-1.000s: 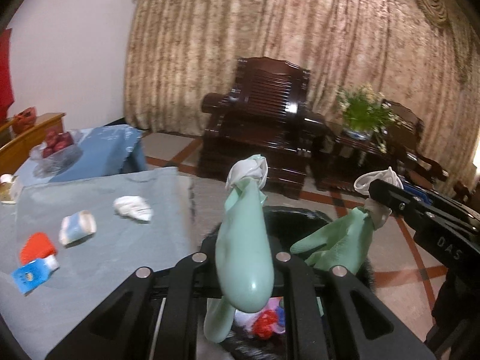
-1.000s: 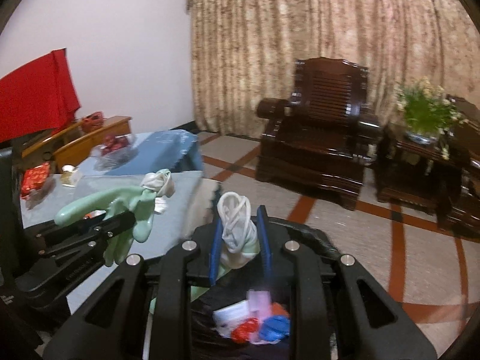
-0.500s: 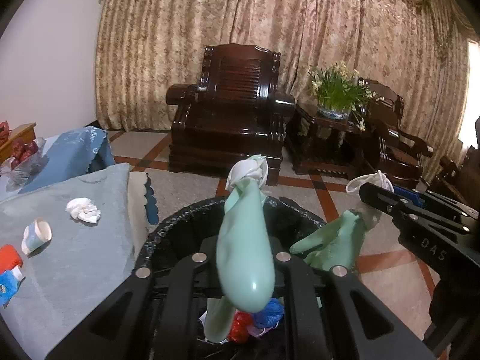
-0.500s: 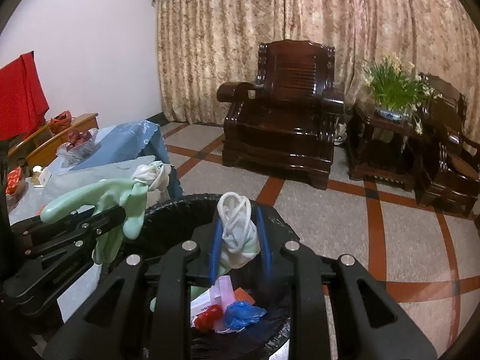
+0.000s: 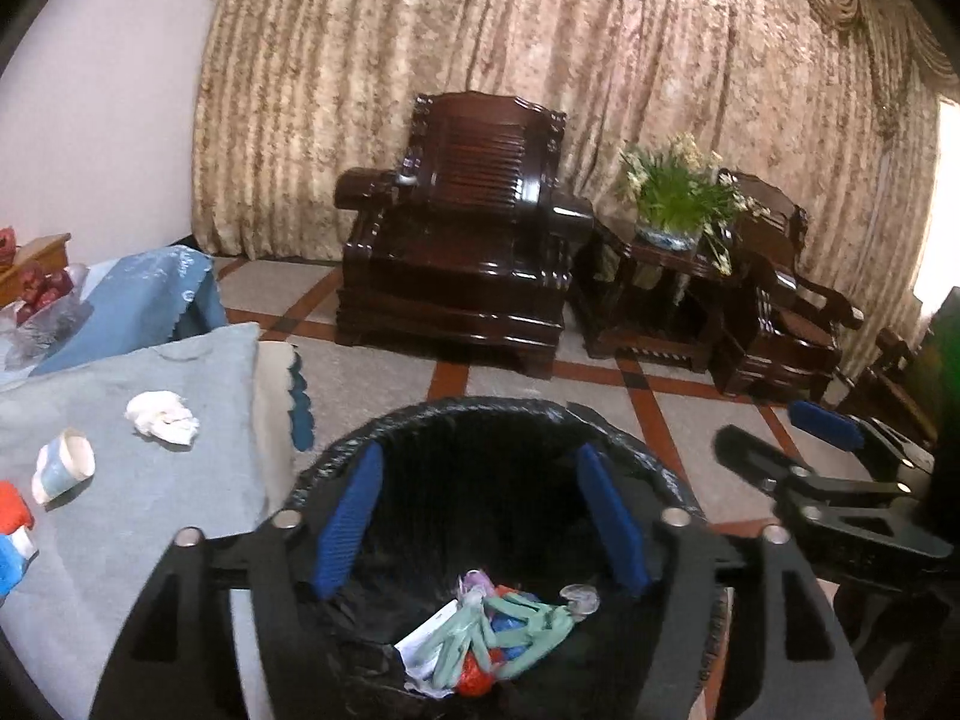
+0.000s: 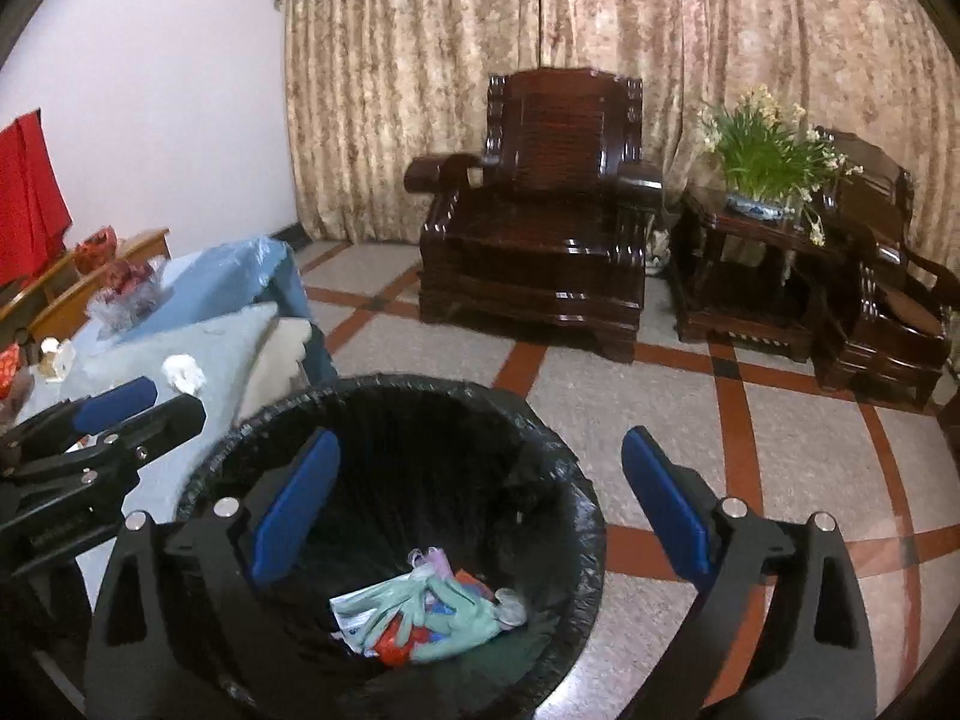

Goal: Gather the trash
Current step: 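Carry both gloves over the bin and open both tools to drop them, then return both tools to the table toward the orange sleeve and cup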

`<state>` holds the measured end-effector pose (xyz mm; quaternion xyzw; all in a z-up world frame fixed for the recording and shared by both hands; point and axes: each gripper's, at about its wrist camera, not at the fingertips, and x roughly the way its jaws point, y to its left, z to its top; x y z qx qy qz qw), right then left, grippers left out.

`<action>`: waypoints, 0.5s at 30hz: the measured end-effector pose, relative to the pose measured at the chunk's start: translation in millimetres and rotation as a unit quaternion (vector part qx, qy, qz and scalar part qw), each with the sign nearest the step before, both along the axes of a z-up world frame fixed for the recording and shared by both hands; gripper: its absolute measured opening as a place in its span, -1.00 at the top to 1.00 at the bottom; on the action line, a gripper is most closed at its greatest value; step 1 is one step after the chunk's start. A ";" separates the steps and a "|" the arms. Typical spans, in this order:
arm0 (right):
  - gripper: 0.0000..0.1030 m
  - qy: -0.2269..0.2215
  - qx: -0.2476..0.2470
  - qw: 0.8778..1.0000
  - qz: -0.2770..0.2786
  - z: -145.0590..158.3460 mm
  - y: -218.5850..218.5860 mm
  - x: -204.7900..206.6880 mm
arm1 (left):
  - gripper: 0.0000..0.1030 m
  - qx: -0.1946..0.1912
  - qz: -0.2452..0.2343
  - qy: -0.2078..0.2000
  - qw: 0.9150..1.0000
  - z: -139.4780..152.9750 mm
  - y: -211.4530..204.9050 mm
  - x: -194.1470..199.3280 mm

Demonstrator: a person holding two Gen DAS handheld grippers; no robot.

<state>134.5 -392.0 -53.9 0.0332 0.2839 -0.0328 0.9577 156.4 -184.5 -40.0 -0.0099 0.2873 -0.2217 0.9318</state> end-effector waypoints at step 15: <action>-0.89 -0.013 0.047 0.997 0.065 11.5 81.2 4.9 | -0.58 0.014 0.116 -0.031 0.993 10.2 117.9 -14.4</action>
